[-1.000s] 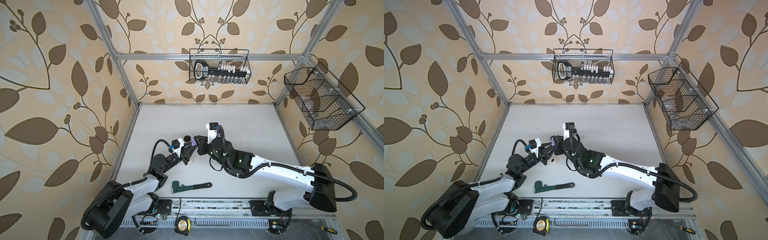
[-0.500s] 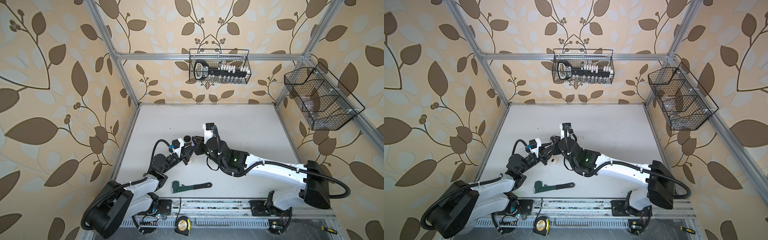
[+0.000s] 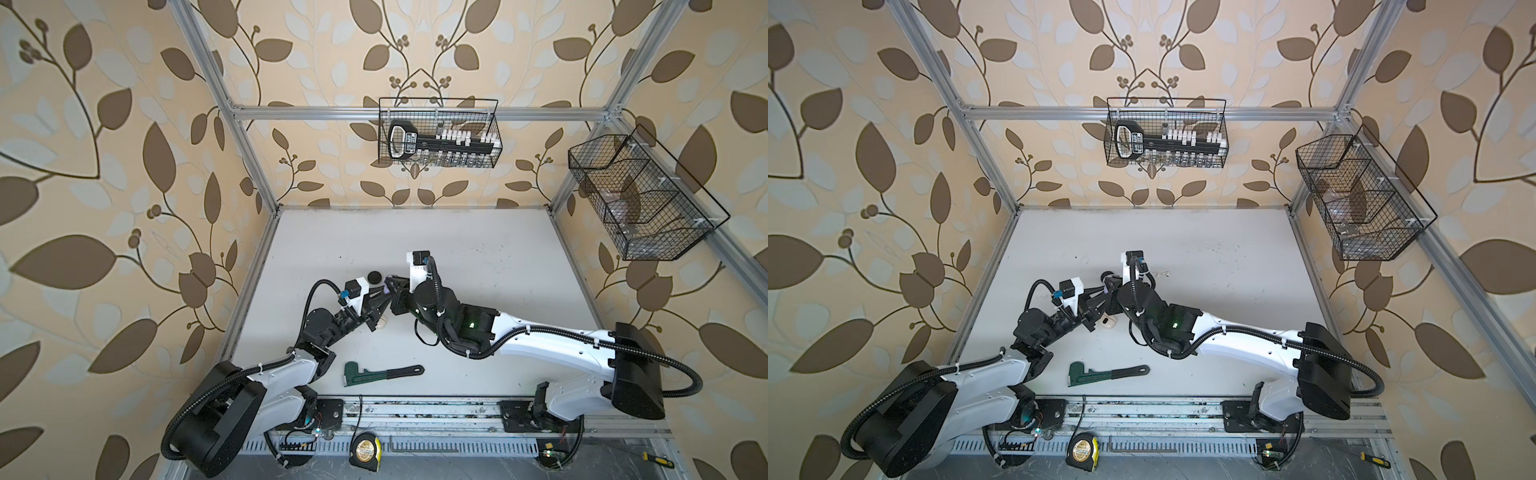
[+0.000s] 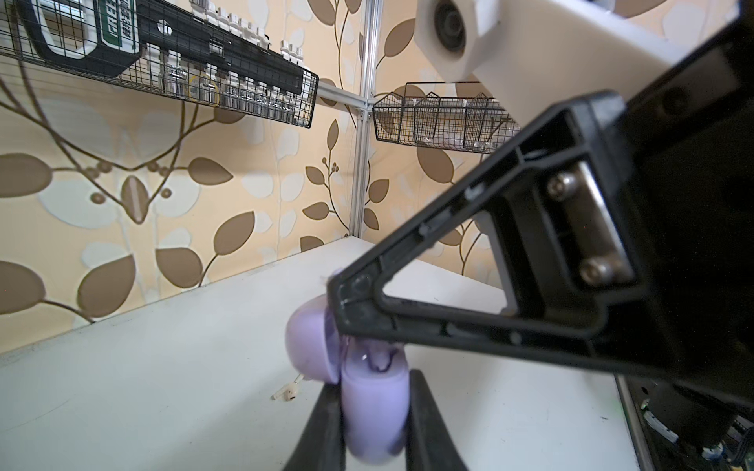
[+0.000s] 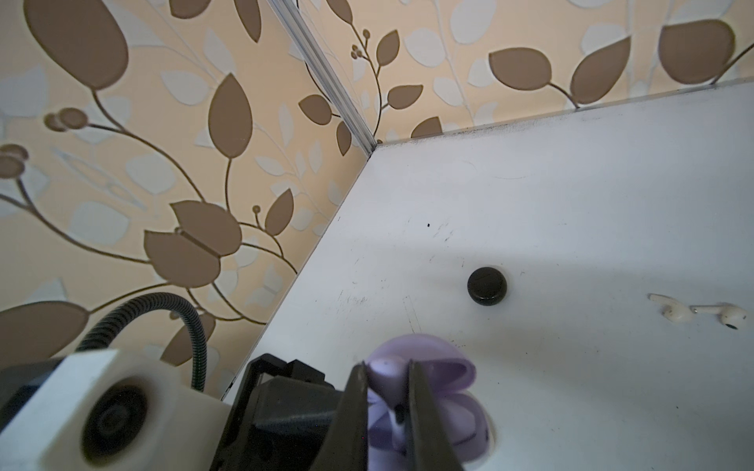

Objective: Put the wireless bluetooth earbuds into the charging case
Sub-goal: 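Lower the lilac earbud into the empty slot of the lilac case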

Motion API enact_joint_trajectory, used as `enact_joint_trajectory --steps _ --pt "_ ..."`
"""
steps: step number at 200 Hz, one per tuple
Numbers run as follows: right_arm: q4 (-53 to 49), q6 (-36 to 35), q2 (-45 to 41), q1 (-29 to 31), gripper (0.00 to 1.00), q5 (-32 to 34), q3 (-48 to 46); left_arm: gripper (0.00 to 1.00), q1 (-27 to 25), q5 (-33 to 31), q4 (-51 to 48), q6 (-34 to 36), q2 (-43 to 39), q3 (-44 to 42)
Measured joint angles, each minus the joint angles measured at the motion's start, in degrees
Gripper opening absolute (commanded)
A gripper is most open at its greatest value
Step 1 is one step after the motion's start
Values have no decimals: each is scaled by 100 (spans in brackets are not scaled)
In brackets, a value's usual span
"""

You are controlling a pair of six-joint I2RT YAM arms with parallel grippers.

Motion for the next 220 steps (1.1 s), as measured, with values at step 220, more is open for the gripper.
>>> enact_joint_trajectory --steps 220 --pt "-129 -175 15 101 12 186 -68 0 -2 81 -37 2 -20 -55"
